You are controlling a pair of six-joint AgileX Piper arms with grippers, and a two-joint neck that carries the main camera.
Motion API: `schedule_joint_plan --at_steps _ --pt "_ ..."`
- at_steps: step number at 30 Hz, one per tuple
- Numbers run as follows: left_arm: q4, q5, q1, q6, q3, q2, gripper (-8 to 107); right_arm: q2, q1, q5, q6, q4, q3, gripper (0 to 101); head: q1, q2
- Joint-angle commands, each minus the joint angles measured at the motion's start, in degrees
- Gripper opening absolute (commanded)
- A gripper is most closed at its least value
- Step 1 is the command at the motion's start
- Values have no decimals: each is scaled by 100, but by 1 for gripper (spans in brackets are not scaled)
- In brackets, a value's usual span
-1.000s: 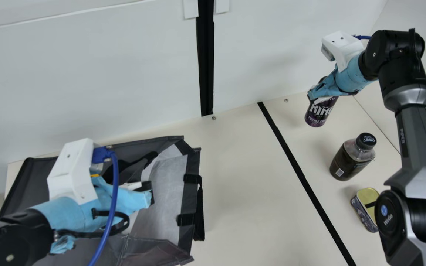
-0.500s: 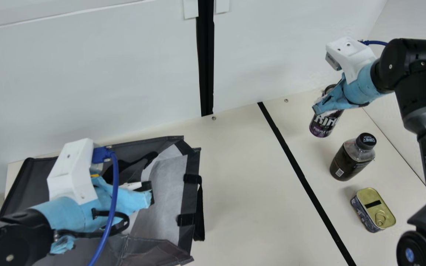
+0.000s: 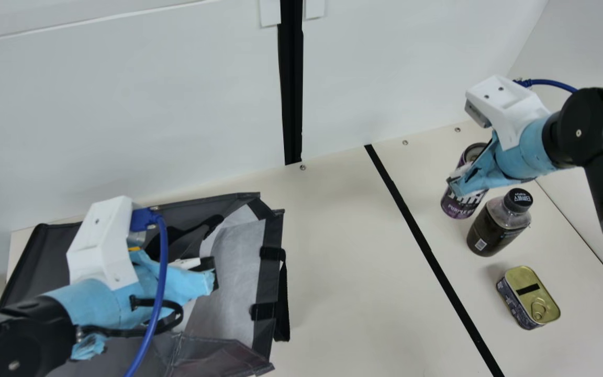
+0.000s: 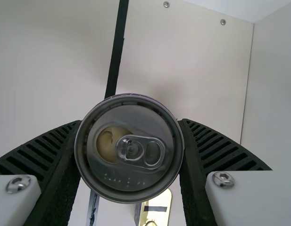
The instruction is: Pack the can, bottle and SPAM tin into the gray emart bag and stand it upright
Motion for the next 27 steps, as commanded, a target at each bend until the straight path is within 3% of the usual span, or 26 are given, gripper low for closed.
schedule_joint_plan --at_steps 1,11,27 --pt "0 0 0 0 0 0 -8 -146 16 -6 -47 -12 159 0 -130 -14" --pt "0 0 0 0 0 0 -8 -598 -29 -6 -675 119 658 0 -130 -14" --pt "0 0 0 0 0 0 -8 -913 -362 -6 -2362 917 1377 0 -130 -14"
